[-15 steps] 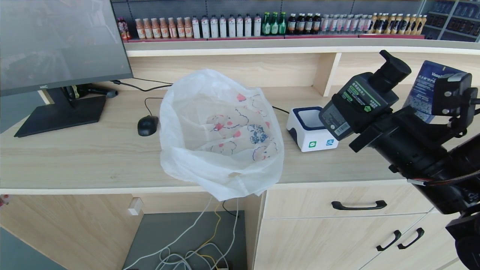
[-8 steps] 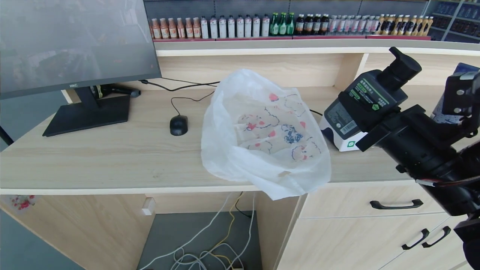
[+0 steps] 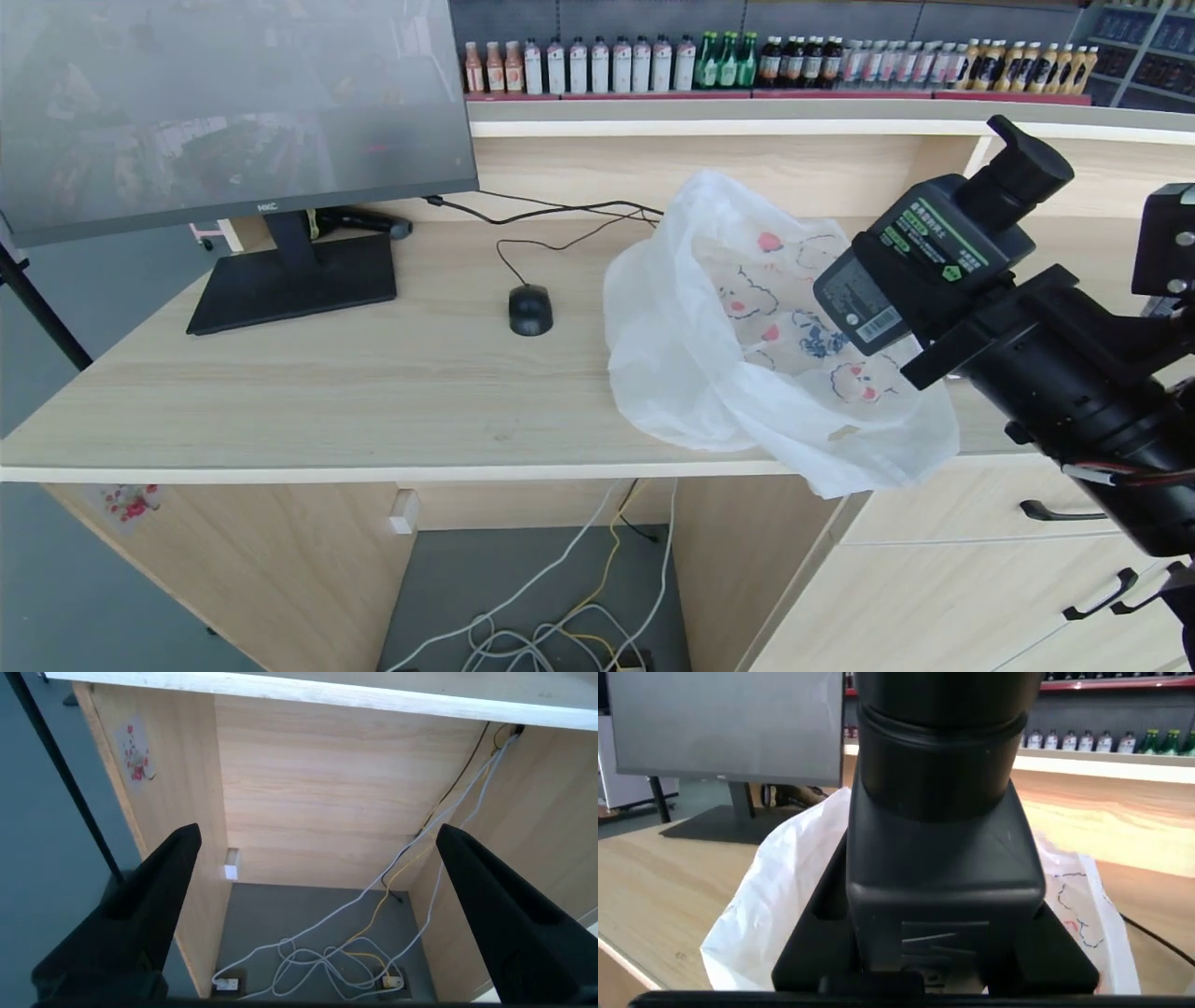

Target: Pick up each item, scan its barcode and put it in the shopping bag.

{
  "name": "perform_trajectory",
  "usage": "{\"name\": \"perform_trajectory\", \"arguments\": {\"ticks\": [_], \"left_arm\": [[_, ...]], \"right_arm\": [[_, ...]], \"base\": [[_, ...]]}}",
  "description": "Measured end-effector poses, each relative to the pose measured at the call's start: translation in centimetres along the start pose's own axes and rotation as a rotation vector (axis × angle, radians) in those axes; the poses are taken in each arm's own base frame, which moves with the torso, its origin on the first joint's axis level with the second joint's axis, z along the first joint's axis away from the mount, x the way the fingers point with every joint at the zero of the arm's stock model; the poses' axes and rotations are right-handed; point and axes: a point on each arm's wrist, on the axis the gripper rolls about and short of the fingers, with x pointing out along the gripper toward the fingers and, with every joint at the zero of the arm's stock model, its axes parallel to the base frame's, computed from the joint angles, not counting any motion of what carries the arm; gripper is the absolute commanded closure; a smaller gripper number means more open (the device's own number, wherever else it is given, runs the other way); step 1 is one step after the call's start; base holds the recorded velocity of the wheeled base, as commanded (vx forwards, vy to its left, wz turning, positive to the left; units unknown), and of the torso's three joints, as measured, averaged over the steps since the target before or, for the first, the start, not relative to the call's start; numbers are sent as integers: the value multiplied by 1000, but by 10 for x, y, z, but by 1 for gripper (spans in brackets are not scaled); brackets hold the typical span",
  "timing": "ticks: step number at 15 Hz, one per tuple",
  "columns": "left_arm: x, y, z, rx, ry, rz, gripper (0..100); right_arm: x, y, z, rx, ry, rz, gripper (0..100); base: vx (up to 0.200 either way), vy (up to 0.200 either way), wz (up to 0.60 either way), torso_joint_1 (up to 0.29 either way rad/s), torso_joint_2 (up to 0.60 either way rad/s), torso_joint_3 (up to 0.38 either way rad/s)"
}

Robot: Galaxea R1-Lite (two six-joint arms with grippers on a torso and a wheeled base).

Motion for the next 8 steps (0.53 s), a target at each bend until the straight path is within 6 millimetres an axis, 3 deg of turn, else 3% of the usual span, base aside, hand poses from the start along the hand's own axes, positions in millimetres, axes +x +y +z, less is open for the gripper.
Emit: {"name": "perform_trajectory", "arguments": {"ticks": [8], "left_arm": [[0, 0, 0, 2, 0, 1, 0]], "right_arm": [[1, 0, -8, 5, 27, -1, 100]], "base": [[0, 0, 0, 0, 0, 0]]}}
